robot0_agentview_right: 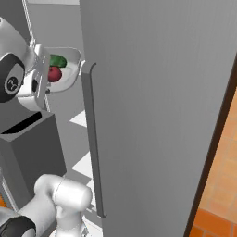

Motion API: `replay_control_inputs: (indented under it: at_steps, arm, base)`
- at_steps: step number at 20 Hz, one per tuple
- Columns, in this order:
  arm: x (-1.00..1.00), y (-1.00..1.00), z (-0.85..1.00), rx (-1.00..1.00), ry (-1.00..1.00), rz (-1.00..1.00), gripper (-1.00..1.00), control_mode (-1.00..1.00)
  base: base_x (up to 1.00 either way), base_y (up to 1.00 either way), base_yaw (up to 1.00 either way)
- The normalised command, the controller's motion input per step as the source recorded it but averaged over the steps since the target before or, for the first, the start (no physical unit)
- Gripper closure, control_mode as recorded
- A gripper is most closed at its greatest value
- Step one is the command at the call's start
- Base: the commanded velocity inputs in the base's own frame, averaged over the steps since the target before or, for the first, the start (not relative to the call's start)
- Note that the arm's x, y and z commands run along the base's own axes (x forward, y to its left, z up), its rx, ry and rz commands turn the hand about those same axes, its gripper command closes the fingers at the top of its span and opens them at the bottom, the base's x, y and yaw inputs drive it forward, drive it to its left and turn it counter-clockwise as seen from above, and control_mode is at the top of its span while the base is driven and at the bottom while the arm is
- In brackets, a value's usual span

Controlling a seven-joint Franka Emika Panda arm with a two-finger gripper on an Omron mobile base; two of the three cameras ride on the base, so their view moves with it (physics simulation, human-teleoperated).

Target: Take the meat container that has the chicken drumstick and place it on the second highest rack of the freezer. Then take the vegetable container that has the tomato and broccoli and place it on the highest rack of the freezer.

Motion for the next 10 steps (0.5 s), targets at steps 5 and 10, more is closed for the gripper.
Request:
replay_control_inputs:
  at_steps: [5, 10]
  arm:
    - [0.65, 0.0, 0.04, 0.03, 0.03, -0.13, 1.0, -1.0]
    - [0.59, 0.0, 0.0, 0.0, 0.0, -0.09, 1.0, -1.0]
  base:
    - [0.0, 0.0, 0.0]
    - [0.0, 0.0, 0.0]
